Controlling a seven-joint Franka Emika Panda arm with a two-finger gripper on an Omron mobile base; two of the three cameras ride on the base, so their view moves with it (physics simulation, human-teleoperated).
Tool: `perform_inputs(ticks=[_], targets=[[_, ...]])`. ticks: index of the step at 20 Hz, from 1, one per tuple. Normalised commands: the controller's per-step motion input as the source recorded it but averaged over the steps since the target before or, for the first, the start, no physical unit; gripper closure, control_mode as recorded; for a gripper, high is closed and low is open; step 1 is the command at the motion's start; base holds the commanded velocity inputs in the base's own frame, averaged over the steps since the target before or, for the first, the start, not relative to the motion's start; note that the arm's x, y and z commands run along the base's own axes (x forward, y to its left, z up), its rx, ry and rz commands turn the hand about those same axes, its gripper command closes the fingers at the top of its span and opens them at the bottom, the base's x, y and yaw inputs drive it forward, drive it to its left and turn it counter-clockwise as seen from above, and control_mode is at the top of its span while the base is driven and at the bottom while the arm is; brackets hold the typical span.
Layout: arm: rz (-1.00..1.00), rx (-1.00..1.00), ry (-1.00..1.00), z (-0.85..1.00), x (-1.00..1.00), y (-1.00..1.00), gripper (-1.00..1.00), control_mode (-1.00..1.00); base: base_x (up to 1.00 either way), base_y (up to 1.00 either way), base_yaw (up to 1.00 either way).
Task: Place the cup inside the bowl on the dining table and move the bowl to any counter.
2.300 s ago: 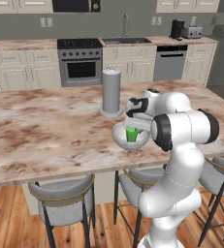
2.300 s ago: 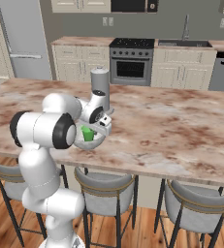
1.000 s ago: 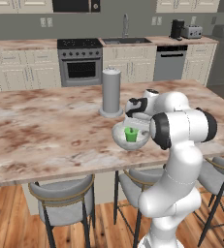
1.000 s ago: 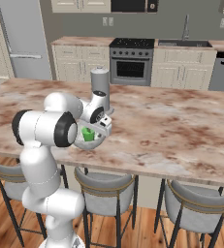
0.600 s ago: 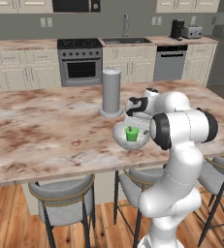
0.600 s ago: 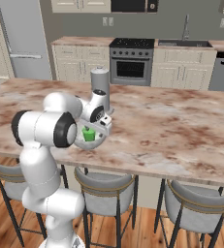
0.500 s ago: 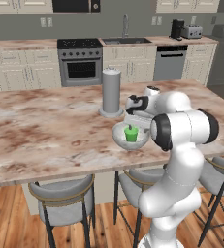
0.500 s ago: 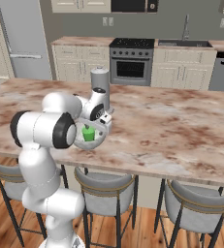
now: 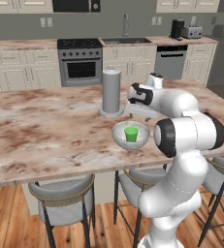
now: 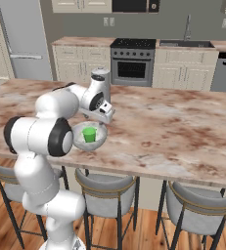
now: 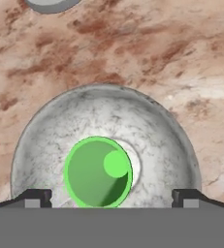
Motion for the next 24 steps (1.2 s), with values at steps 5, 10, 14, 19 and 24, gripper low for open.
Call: perform_inputs(ticks=[5,10,14,19,24], targets=[[0.0,0.0,-0.01,0.32,-0.21,-0.07,-1.0,-1.0,0.0,0.0,0.0],[0.0,0.0,0.0,0.0,-0.13,-0.29,-1.0,-1.0,0.0,0.0,0.0],[0.0,0.0,0.0,0.0,0.0,-0.37,-1.0,-1.0,0.0,0.0,0.0],[0.03,0.01,0.0,0.0,0.0,-0.27,-1.0,-1.0,0.0,0.0,0.0],[0.13,0.03,0.0,0.0,0.0,-0.13,-1.0,-1.0,0.0,0.0,0.0]])
